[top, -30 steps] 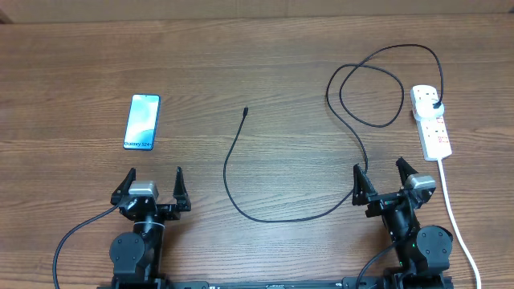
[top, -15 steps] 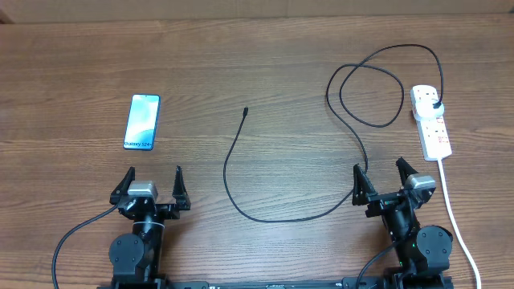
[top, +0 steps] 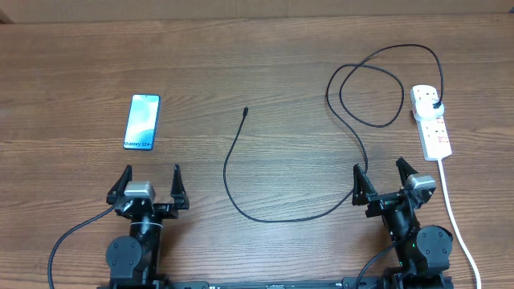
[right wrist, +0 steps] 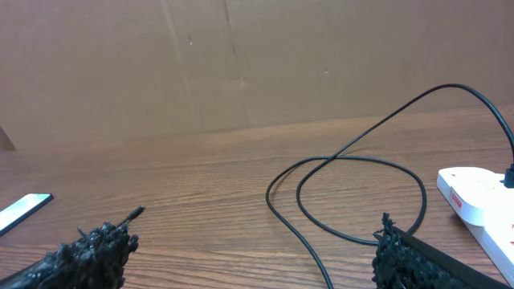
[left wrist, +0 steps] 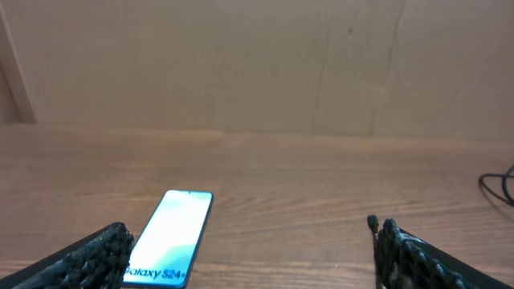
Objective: Plug charger to phone and switch on socket
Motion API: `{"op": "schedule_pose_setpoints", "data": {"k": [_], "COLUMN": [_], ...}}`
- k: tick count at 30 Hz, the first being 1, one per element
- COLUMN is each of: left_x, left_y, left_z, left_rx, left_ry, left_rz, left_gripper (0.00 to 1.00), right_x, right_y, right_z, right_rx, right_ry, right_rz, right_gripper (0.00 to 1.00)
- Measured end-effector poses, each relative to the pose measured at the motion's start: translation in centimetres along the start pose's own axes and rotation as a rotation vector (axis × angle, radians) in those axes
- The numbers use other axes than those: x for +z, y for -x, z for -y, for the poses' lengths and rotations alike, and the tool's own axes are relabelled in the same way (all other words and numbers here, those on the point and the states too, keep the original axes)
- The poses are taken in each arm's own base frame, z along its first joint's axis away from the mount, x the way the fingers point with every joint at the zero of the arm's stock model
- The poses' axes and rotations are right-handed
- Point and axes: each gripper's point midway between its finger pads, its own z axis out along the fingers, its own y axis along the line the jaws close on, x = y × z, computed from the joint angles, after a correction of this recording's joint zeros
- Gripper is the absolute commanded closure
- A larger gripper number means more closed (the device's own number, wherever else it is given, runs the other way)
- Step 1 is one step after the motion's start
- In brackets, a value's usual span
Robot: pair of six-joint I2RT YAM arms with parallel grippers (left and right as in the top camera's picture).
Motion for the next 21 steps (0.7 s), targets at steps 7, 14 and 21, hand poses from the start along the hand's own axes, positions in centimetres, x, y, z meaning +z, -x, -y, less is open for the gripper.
{"op": "schedule_pose_setpoints", "data": {"k": [7,14,21], "left_x": [-0.3,-0.5,-0.5], "left_y": [1.6,2.7,2.9], "left_z": [0.1,0.2,0.2], "left_rx": [0.0,0.0,0.0], "left_ry": [-0.002,-0.004,-0.004], "left_rz": [0.033,0.054,0.059], "left_gripper": [0.0,0.01,0.0], "right_x": [0.0,0.0,0.0], "right_y": [0.0,0.0,0.0], "right_z": [0.0,0.0,0.0], "right_rx": [0.0,0.0,0.0], "right_ry": [0.0,0.0,0.0], "right_rz": [0.0,0.0,0.0], "right_gripper": [0.0,0.0,0.0]}}
